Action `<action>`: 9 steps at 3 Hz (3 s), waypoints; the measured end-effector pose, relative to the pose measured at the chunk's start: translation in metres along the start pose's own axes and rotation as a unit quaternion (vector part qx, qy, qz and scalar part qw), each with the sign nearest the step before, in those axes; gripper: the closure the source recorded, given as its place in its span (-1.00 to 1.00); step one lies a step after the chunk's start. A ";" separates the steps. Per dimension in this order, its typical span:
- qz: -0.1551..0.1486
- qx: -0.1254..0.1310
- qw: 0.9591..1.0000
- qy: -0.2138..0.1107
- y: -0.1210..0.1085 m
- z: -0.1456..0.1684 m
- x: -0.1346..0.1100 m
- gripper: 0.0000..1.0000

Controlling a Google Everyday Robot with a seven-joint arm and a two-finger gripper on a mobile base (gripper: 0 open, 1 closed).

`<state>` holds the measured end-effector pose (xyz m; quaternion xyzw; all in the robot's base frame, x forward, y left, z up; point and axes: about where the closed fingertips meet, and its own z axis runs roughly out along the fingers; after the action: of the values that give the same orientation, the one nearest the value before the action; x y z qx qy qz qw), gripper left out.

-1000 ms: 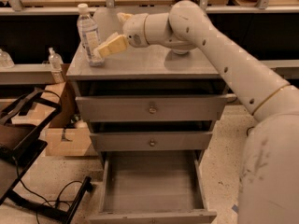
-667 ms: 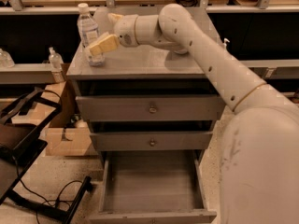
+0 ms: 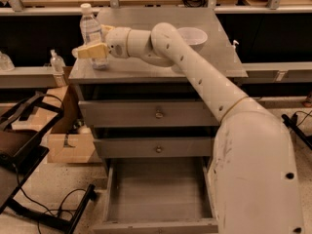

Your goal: Place blue plastic bottle into bottom drawer

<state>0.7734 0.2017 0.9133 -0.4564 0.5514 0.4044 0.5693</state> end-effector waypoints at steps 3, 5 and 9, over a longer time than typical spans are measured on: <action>0.019 -0.002 0.999 -0.035 0.002 0.031 0.009 0.76; 0.000 -0.012 0.999 -0.036 0.001 0.037 -0.010 1.00; -0.083 0.096 0.989 -0.076 0.096 -0.056 -0.130 1.00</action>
Offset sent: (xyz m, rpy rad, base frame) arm 0.0163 0.0305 -0.0146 0.0892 0.0222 -0.0160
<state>0.6584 0.1778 1.0372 -0.4119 0.5032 0.3341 0.6823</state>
